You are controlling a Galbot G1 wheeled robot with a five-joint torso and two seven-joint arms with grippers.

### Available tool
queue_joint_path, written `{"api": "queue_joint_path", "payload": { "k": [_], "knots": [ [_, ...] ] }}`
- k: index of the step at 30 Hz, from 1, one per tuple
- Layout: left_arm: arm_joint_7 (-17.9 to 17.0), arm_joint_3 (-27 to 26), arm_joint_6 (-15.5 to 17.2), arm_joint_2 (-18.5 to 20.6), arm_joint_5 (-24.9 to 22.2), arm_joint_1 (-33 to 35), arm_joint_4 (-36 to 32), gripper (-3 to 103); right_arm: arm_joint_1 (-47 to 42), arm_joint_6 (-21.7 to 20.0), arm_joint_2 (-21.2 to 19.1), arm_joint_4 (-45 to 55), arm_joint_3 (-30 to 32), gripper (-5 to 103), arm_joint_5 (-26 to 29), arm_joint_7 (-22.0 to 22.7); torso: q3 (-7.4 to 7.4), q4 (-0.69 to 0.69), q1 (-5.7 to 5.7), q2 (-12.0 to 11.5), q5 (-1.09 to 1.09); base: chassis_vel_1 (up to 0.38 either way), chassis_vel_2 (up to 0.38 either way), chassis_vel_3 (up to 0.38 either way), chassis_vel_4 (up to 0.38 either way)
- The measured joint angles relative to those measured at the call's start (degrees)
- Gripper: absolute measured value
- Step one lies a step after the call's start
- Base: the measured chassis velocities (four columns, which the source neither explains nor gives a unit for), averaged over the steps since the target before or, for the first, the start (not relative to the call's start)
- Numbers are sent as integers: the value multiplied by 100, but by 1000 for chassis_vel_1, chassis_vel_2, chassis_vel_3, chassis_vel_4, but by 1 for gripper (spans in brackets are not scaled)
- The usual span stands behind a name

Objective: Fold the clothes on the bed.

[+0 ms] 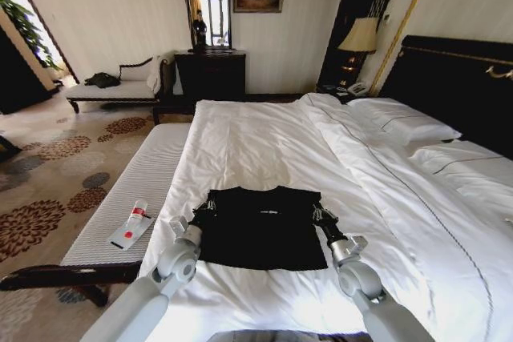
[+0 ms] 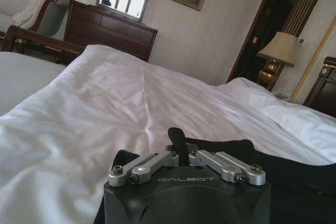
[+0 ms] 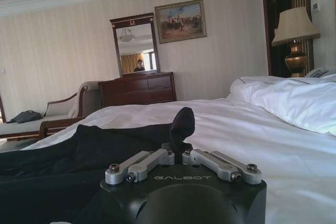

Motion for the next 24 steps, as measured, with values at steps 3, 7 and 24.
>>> {"api": "queue_joint_path", "payload": {
  "k": [3, 7, 24],
  "knots": [
    [26, -56, -8, 23, 63, 145, -18, 2, -84, 19, 56, 11, 0, 1, -60, -13, 1, 1, 1, 0, 2, 0, 0, 0, 0],
    [59, -88, -21, 33, 157, 280, -48, 2, -221, 62, 199, 48, 0, 1, -162, -26, 0, 1, 0, 0, 0, 0, 0, 0, 0],
    [274, -348, -181, -83, 804, 1351, -195, 2, -961, 563, 592, 80, 56, 12, -660, -51, 0, 1, 0, 0, 0, 0, 0, 0, 0]
  ]
}}
